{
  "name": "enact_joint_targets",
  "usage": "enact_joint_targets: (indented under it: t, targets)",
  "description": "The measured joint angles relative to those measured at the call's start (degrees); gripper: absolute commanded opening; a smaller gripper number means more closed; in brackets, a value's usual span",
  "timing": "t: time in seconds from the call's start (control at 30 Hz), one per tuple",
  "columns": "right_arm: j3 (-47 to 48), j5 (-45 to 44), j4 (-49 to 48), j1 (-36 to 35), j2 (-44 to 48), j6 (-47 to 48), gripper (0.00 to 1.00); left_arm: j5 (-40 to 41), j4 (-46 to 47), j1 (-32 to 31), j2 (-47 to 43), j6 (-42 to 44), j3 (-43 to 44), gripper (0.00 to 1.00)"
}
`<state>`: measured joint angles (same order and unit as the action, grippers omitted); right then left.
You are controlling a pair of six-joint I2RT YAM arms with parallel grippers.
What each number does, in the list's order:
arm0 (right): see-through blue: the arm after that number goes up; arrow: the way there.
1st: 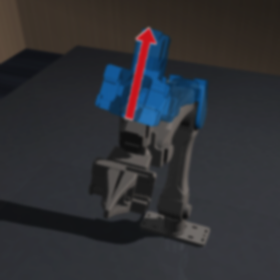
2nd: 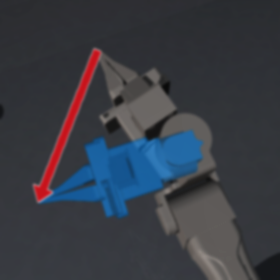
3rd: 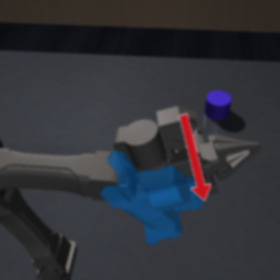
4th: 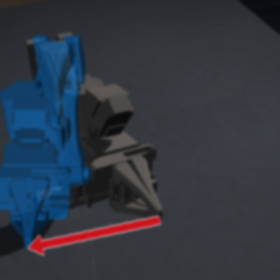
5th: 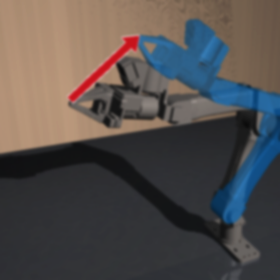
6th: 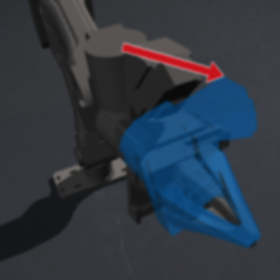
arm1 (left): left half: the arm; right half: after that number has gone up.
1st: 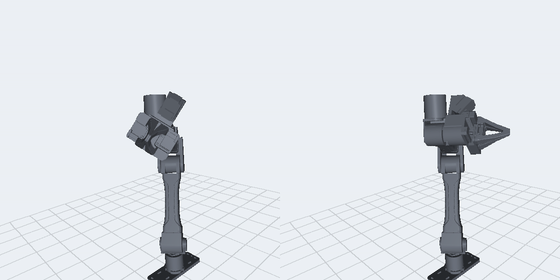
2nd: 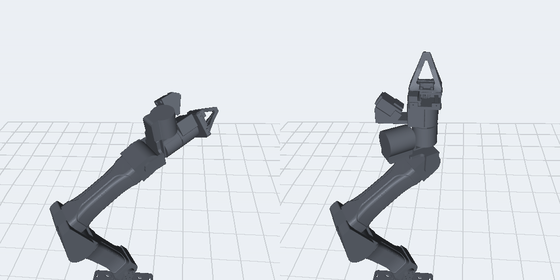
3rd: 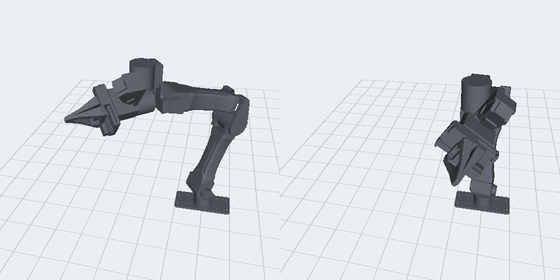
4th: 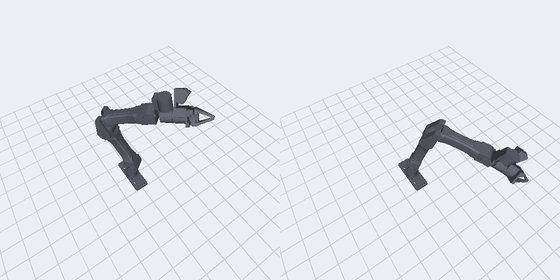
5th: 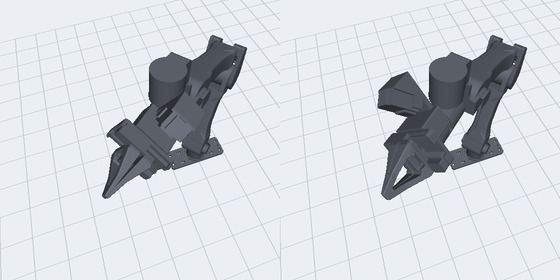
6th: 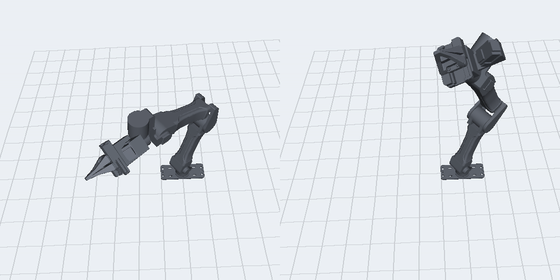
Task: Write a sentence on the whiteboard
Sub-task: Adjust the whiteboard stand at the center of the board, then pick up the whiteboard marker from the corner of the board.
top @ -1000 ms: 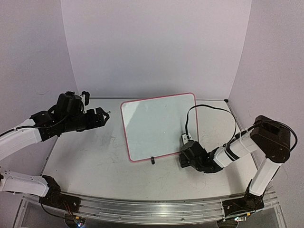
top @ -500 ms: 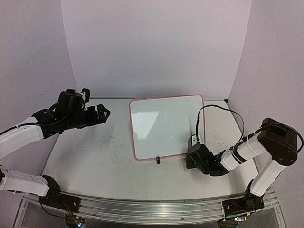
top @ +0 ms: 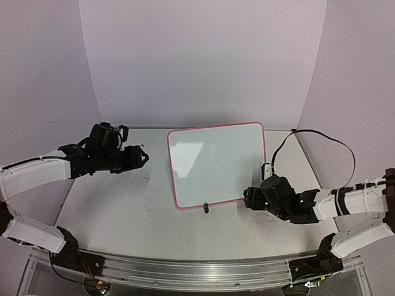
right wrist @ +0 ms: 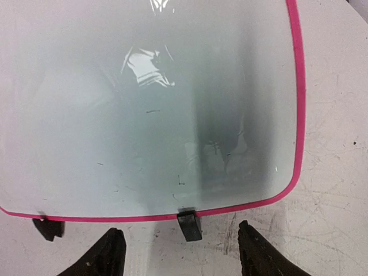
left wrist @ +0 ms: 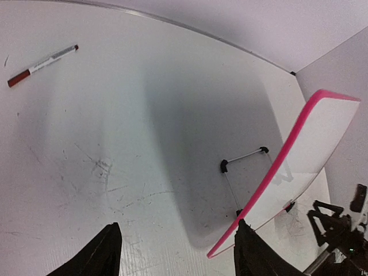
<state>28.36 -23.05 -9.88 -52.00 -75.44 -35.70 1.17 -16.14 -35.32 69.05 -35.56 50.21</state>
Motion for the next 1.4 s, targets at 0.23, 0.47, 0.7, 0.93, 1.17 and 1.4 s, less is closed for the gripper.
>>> enact_joint_targets:
  t: [0.23,0.47,0.7,0.93,1.17,1.4]
  targets:
    - [0.02,-2.0,13.16,-0.44,18.28,-2.54,0.98,9.24,-0.33,-10.21,13.41,-3.74,1.49,0.65]
    - [0.02,-4.44,20.58,-0.44,27.81,-3.29,0.98,13.9,-1.03,-14.23,24.5,-4.79,9.42,0.65]
    - [0.02,-4.8,24.2,-0.44,29.51,-3.42,0.98,15.77,-0.89,-16.55,29.89,-4.78,16.13,0.67]
    - [0.28,-5.05,25.22,-0.44,30.55,-2.81,0.98,17.42,-1.31,-16.22,28.17,-5.2,11.98,0.71]
    - [3.62,-5.84,25.55,-0.44,29.53,0.92,0.98,16.88,-4.01,-11.45,21.35,-4.16,5.95,0.85]
    - [7.59,-8.21,25.24,-0.44,26.17,7.17,0.98,11.71,-8.52,5.14,16.52,7.65,8.42,0.99]
